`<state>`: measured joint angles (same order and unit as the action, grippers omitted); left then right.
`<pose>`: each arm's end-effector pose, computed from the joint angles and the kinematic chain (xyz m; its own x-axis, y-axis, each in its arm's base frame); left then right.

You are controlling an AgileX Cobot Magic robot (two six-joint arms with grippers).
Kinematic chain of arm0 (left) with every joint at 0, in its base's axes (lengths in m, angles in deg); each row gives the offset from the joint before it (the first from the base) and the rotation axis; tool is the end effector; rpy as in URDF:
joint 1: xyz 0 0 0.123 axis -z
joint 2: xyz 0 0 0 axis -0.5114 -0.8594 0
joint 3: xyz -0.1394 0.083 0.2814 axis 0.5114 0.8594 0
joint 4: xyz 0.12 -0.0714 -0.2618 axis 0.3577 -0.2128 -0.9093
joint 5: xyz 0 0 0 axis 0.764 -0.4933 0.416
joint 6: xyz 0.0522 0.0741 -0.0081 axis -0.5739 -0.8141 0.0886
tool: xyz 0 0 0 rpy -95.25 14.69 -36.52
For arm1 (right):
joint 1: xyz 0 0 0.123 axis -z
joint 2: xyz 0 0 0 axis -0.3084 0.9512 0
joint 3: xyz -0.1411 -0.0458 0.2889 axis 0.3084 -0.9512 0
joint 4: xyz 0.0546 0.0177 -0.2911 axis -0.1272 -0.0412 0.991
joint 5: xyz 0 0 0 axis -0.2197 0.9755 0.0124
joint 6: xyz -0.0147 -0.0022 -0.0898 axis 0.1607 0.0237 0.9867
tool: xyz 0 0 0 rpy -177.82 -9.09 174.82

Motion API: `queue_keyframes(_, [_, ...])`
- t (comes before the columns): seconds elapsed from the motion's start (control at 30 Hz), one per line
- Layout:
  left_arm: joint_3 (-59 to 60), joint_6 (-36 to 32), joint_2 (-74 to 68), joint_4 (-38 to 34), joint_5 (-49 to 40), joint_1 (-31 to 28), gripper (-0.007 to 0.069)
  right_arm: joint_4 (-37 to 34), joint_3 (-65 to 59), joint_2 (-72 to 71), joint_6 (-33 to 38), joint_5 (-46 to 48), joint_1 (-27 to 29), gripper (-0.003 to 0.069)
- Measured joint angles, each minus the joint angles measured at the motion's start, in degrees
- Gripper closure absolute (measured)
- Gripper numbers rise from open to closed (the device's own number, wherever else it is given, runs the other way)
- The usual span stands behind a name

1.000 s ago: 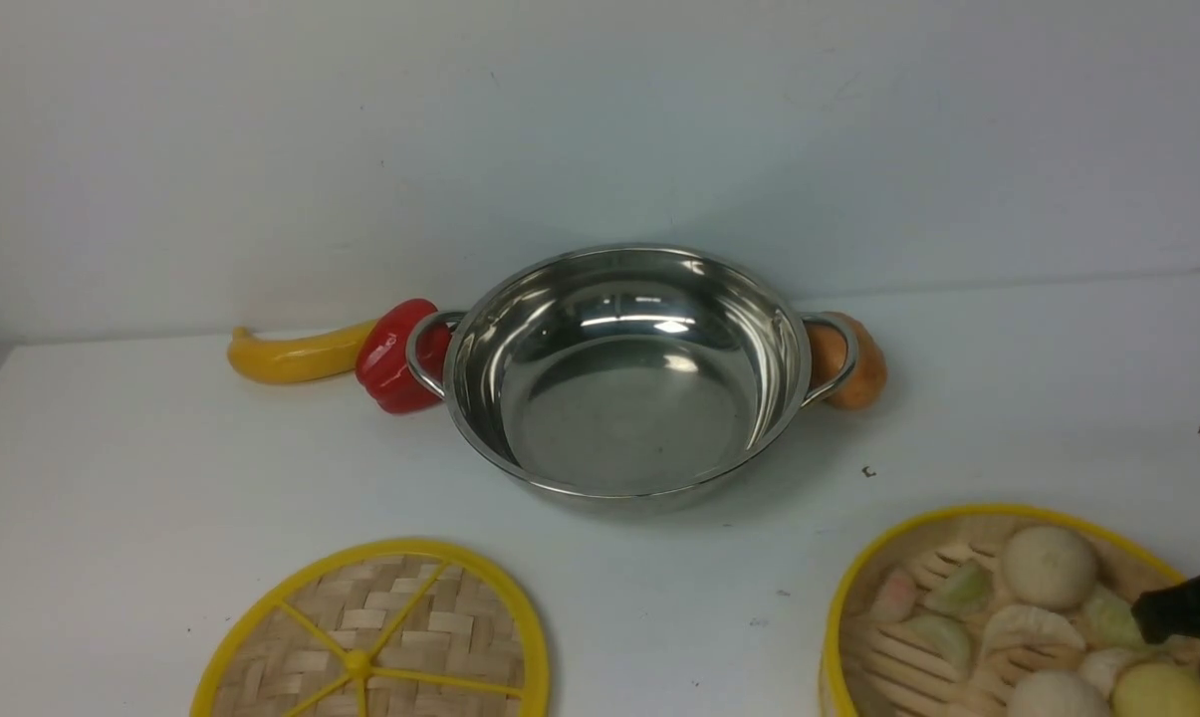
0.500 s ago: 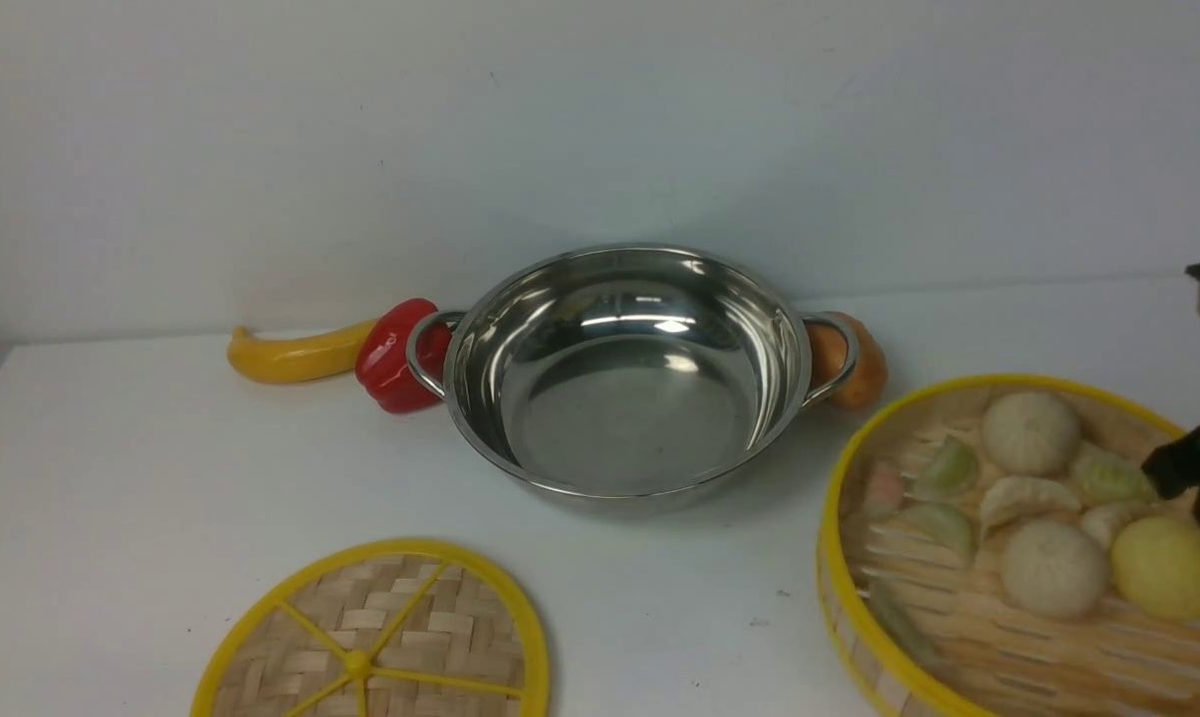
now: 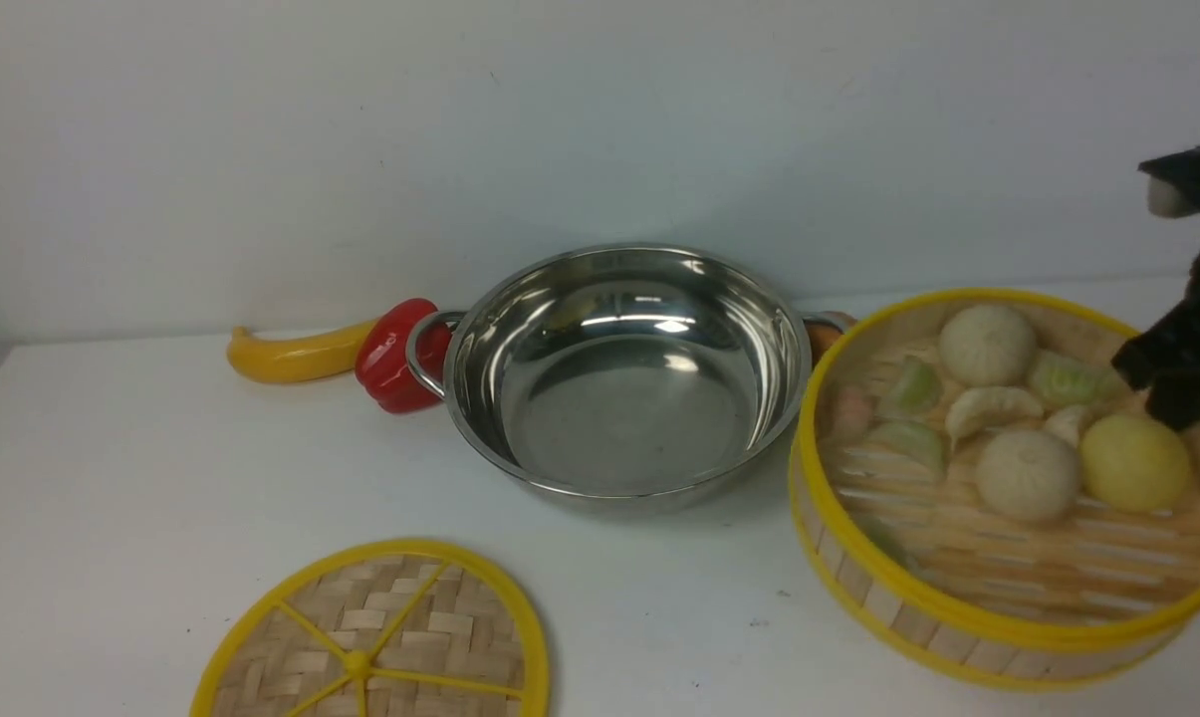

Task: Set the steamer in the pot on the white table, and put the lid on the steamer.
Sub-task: 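Place the bamboo steamer basket of food into the steel pot with the right gripper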

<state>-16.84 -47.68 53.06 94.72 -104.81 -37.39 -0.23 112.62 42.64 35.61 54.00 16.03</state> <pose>0.0577 0.0106 0.1775 -0.2931 0.0236 -0.9558 -0.1386 0.9881 0.0669 0.3898 0.0214 0.3003 -0.9416 -0.3071 -0.1385 -0.3169 0.9469 0.0547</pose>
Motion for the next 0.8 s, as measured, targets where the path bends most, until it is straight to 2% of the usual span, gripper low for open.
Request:
queue_keyframes(0.27, [0.0, 0.0, 0.0, 0.0, 0.0, 0.0, 0.0384, -3.7, 9.6, 1.9, 6.0, 0.0, 0.0, 0.0603])
queue_keyframes(0.47, [0.0, 0.0, 0.0, 0.0, 0.0, 0.0, 0.0384, -4.8, 10.7, 2.1, 8.7, 0.0, -0.5, 0.0603])
queue_keyframes(0.8, [0.0, 0.0, 0.0, 0.0, 0.0, 0.0, 0.0384, 2.3, 13.2, 8.6, 10.8, 0.3, -9.3, 0.0603])
